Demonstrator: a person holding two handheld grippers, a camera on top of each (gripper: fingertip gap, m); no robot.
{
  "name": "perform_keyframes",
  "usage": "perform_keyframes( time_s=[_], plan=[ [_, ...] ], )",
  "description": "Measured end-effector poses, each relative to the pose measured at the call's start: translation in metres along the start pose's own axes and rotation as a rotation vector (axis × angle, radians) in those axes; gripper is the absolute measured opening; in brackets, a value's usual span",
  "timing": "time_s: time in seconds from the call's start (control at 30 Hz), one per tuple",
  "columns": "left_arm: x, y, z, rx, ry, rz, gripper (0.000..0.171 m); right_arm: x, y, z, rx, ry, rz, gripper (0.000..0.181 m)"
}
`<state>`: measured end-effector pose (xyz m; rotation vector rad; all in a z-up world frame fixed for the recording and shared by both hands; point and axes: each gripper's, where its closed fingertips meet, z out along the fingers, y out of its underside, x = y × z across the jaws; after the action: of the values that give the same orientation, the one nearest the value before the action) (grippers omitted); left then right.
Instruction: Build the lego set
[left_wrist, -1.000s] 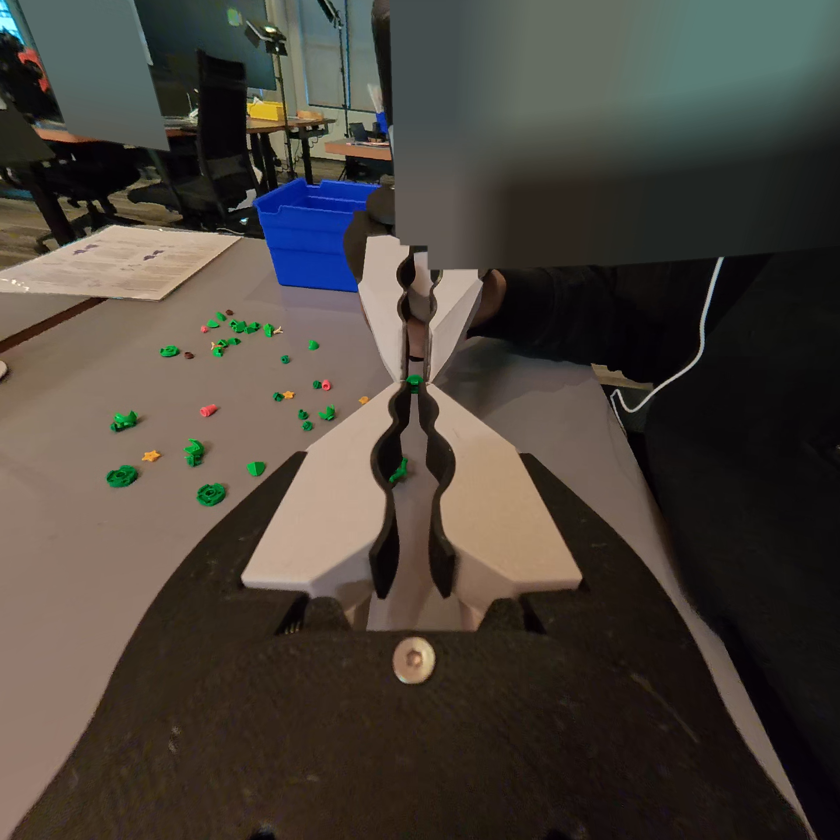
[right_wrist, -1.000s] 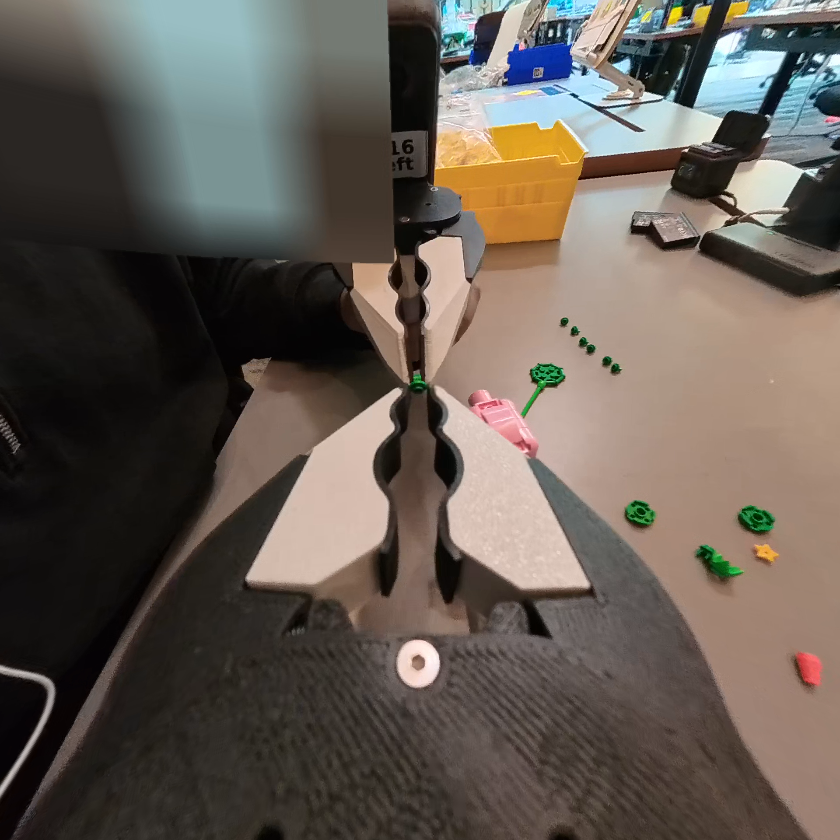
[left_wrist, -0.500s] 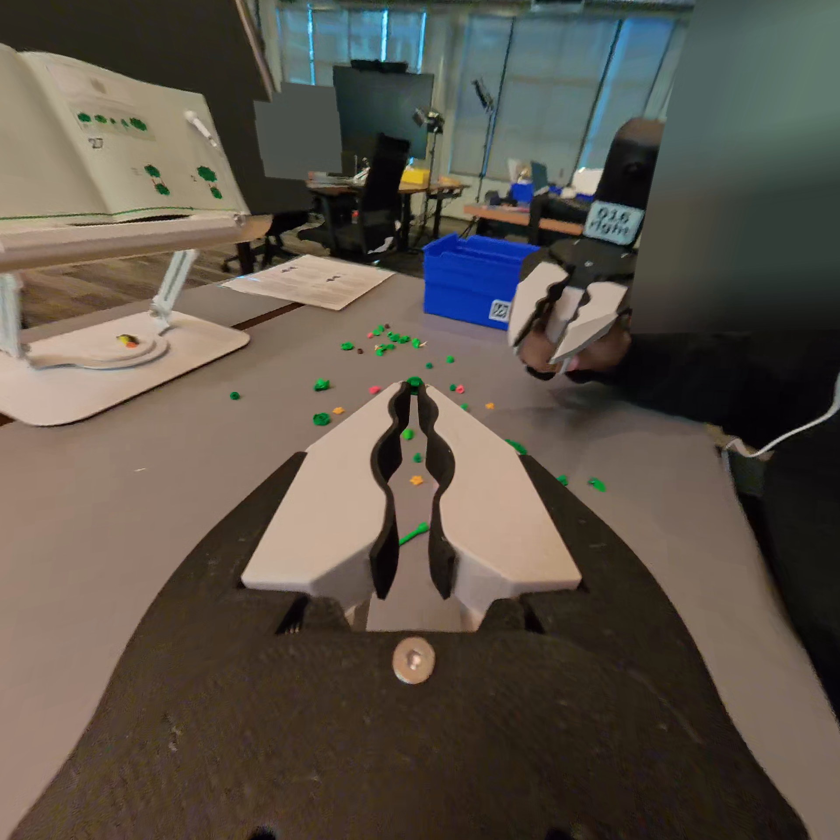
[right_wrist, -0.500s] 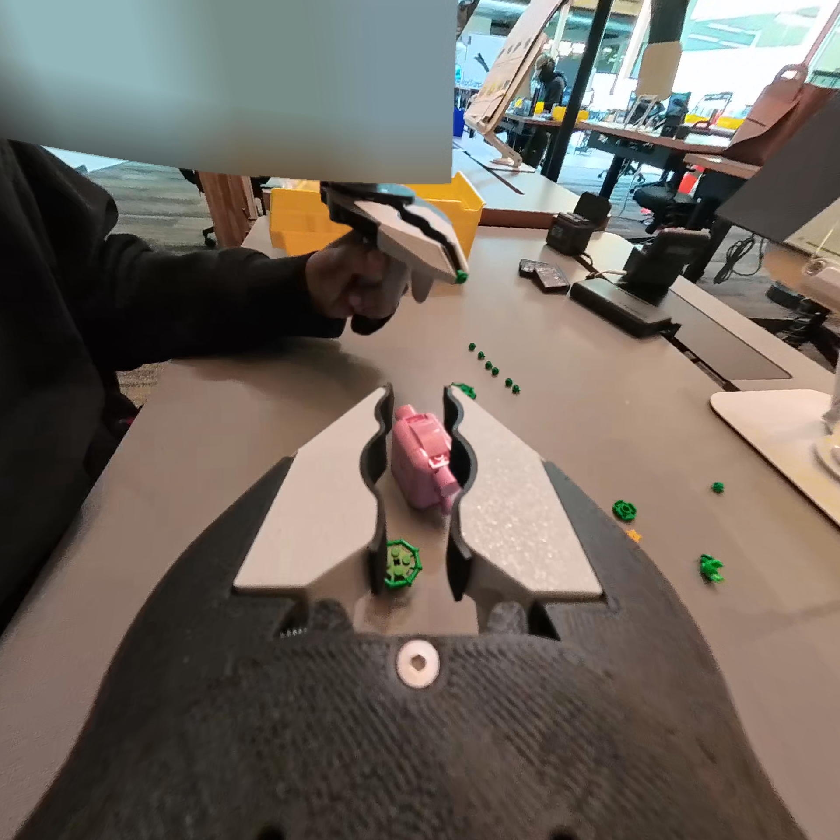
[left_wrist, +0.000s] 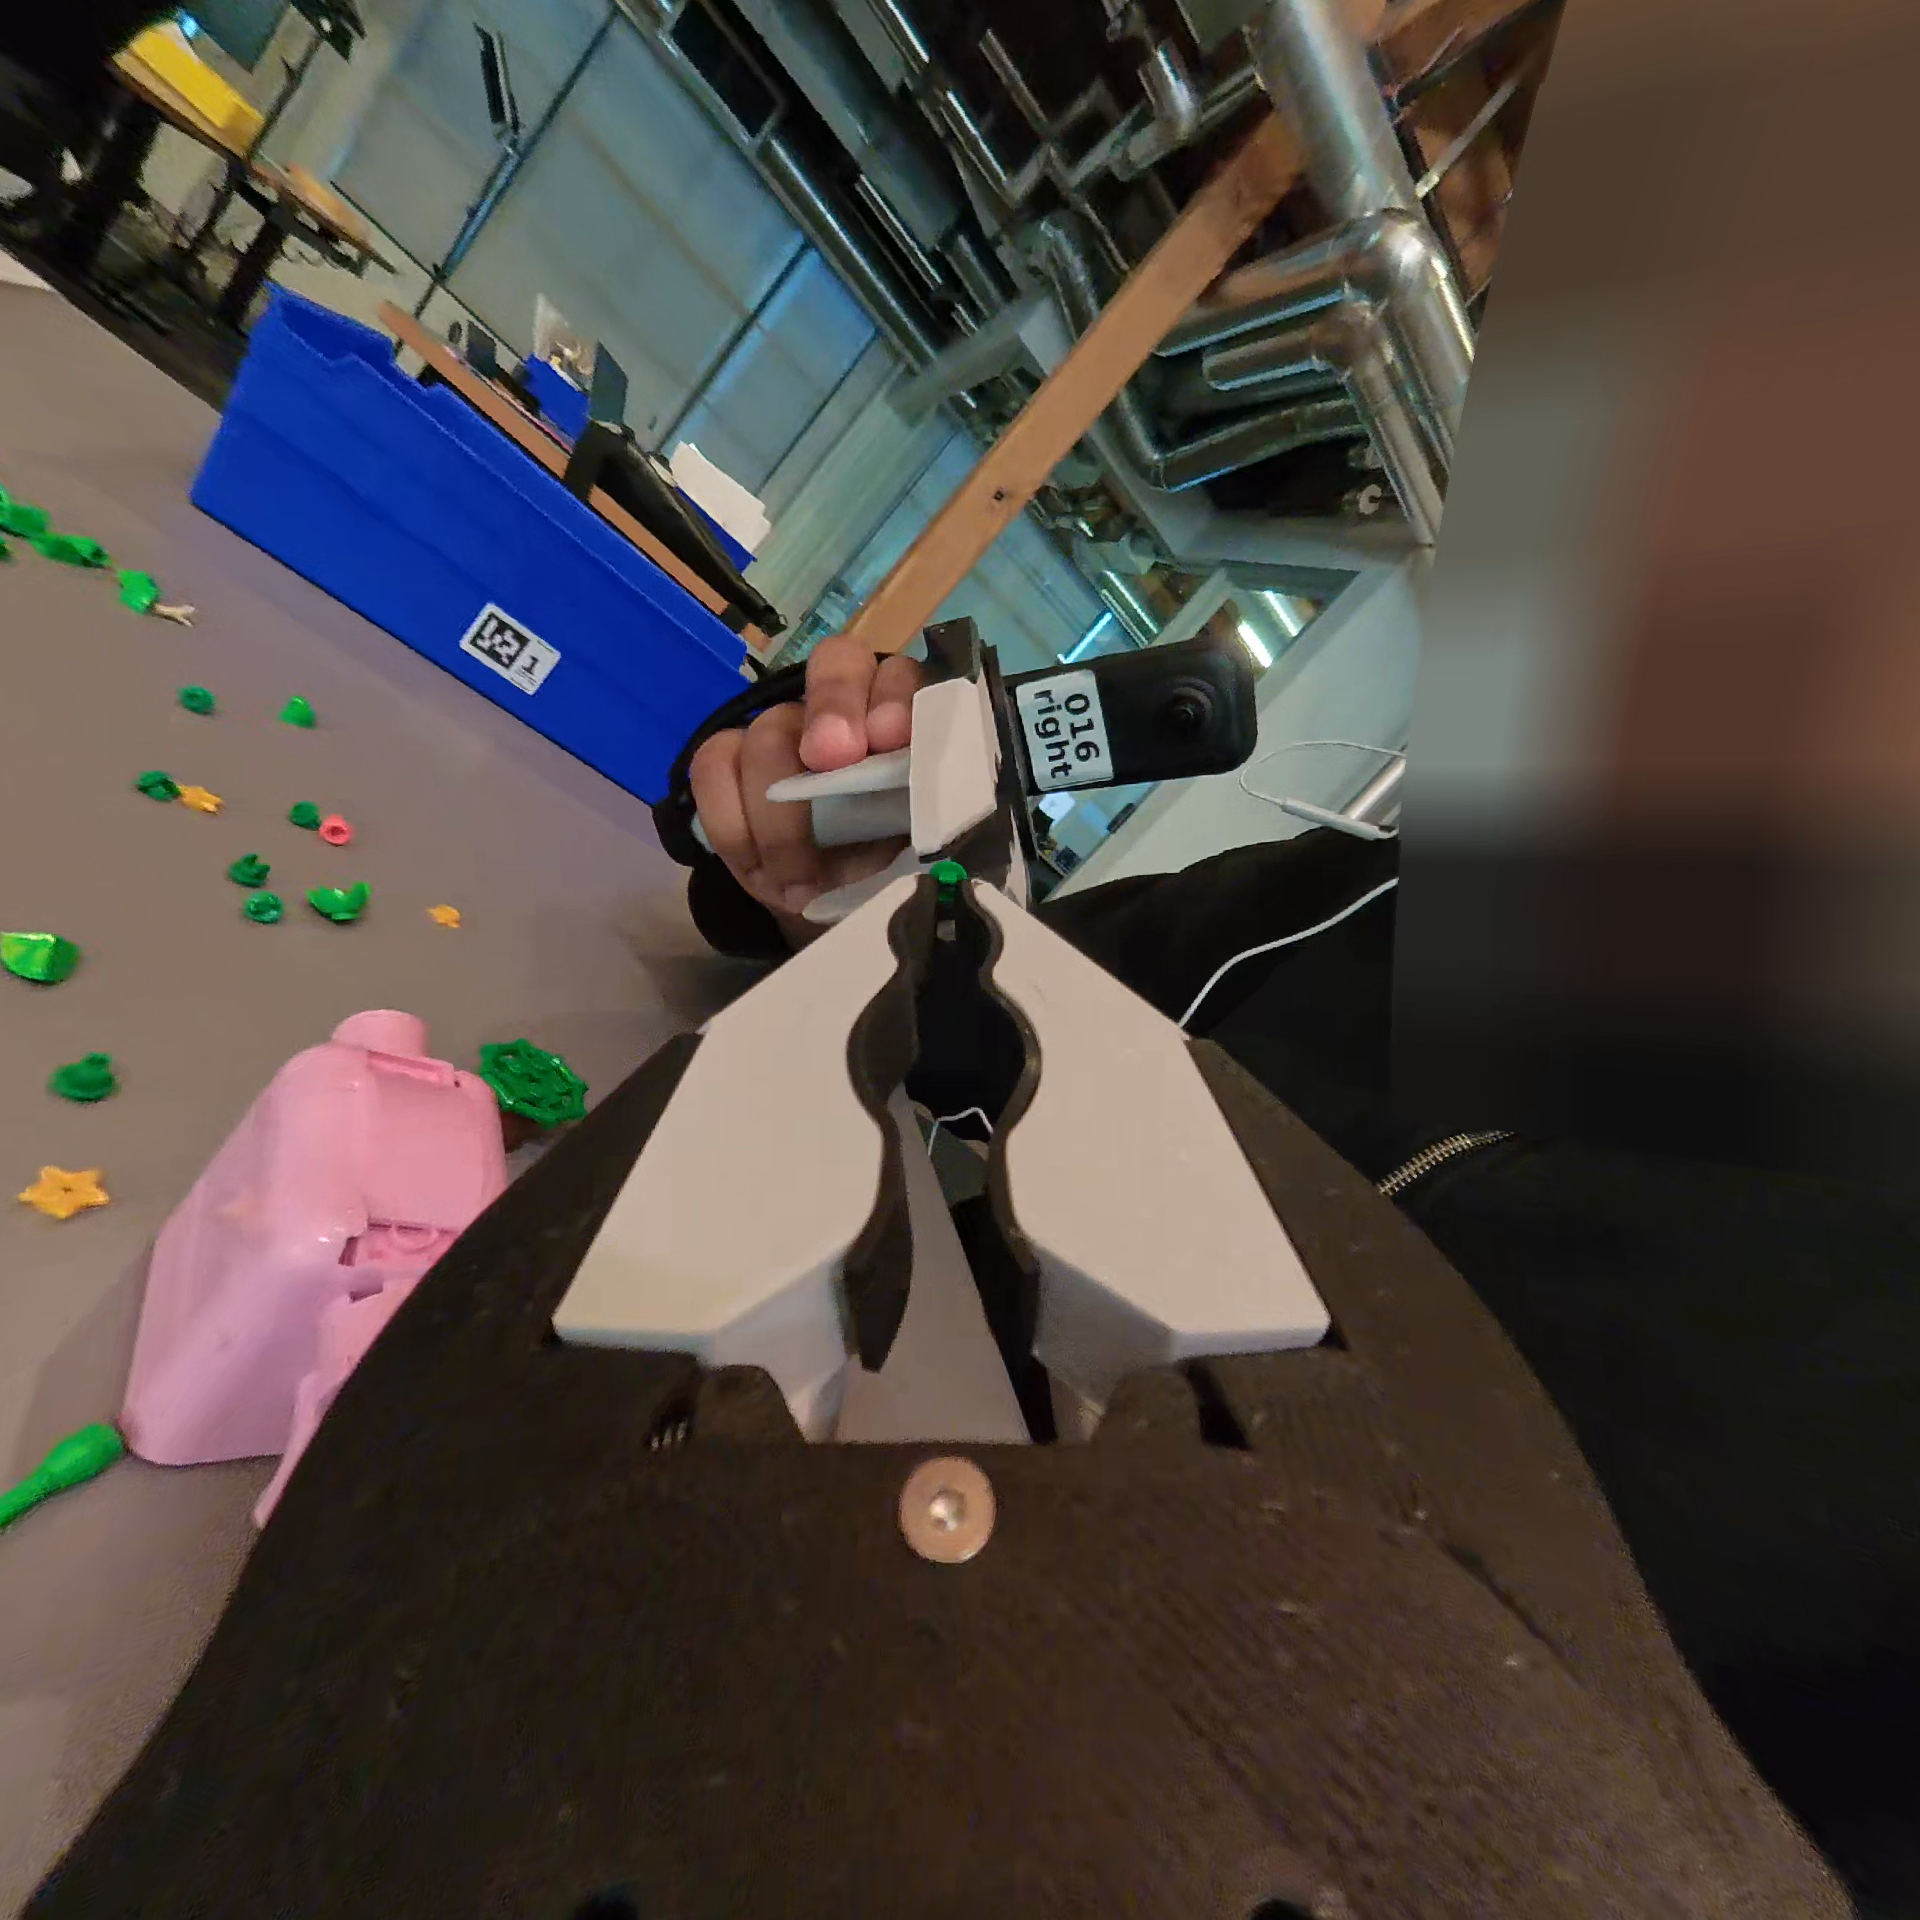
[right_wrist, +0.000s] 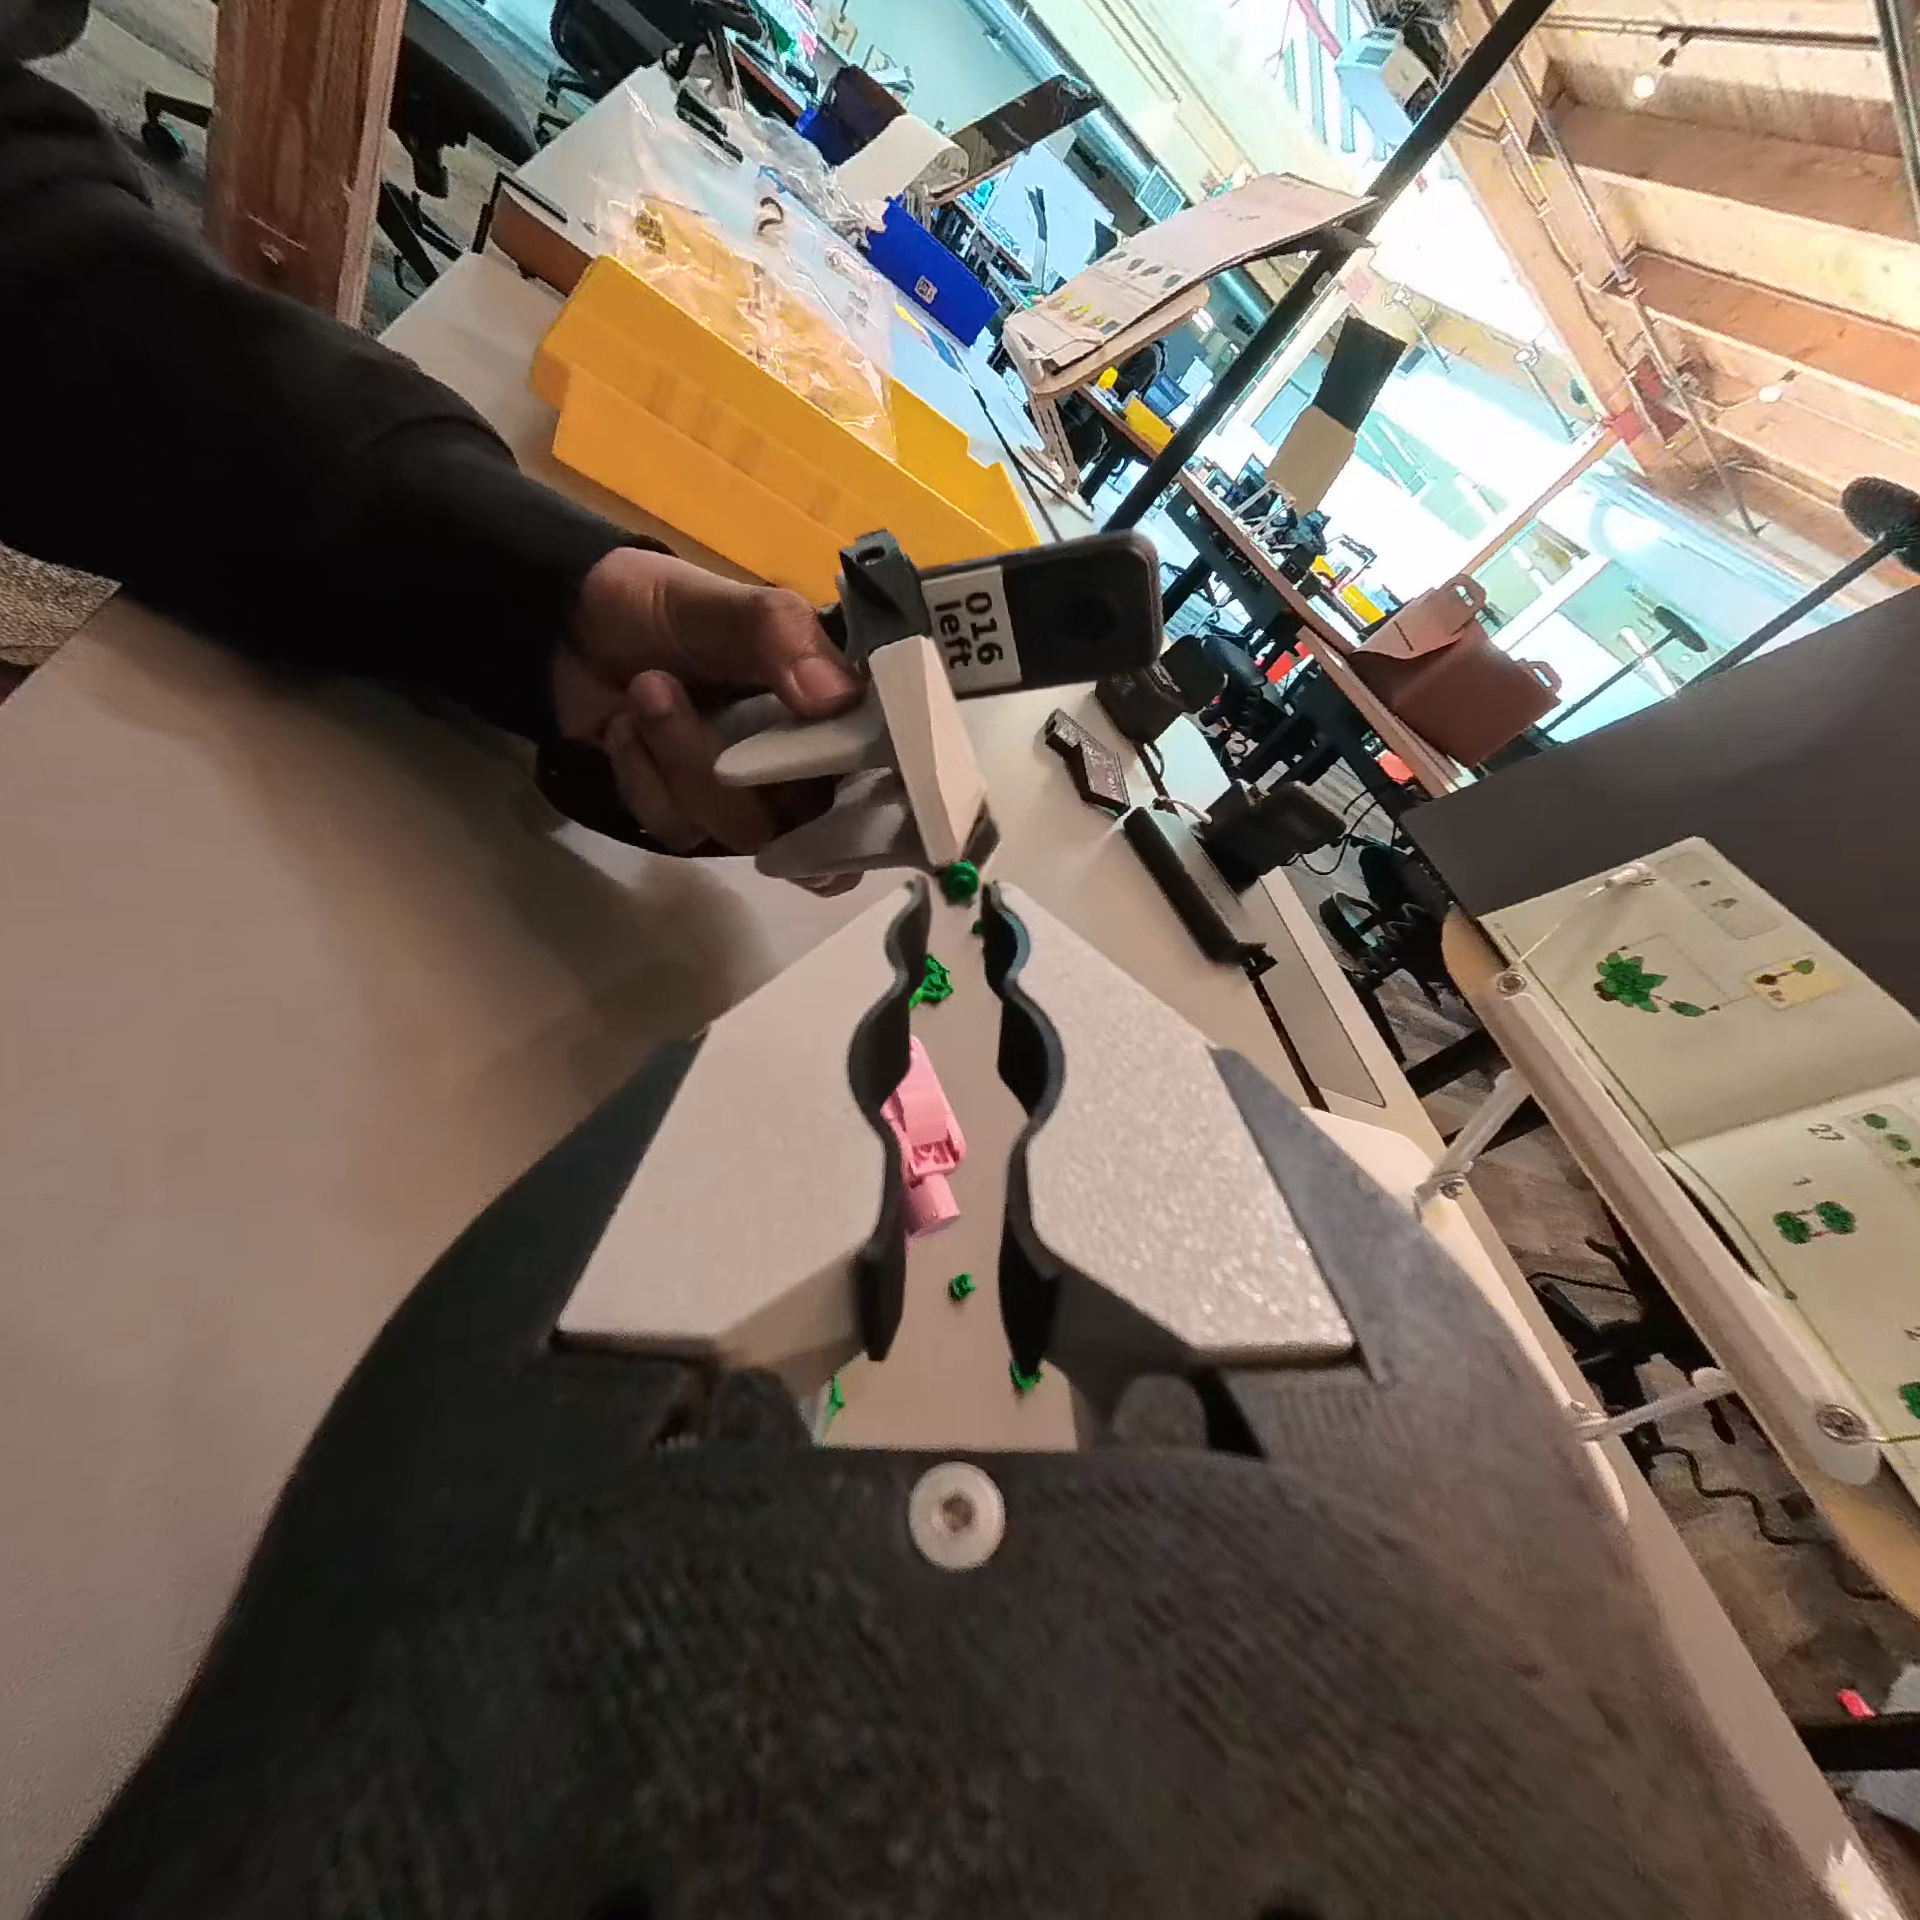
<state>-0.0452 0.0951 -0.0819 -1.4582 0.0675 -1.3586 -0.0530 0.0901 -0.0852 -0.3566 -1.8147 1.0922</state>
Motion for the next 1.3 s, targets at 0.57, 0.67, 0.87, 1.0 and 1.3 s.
perform_keyframes(
  time_s=[0.57, 0.67, 0.87, 1.0, 1.3],
  plan=[
    [-0.0036, 0.0003, -0.0002, 0.014, 0.025, -0.063, 0.002, -0.0043, 0.0017, -0.0035, -0.020, -0.010, -0.046, 0.005],
    [-0.0030, -0.0003, -0.0003, 0.019, 0.034, -0.069, 0.004, -0.0038, 0.0013, -0.0037, -0.020, -0.006, -0.047, 0.005],
    [-0.0020, 0.0023, 0.0019, 0.007, 0.041, -0.070, 0.001, -0.0049, 0.0003, -0.0036, -0.020, -0.008, -0.050, 0.005],
    [-0.0014, 0.0030, 0.0023, 0.006, 0.047, -0.072, 0.000, -0.0049, 0.0000, -0.0036, -0.021, -0.006, -0.053, 0.005],
    [-0.0015, 0.0039, 0.0032, 0.003, 0.047, -0.079, 0.000, -0.0052, 0.0004, -0.0033, -0.024, -0.005, -0.057, 0.005]
  ],
)
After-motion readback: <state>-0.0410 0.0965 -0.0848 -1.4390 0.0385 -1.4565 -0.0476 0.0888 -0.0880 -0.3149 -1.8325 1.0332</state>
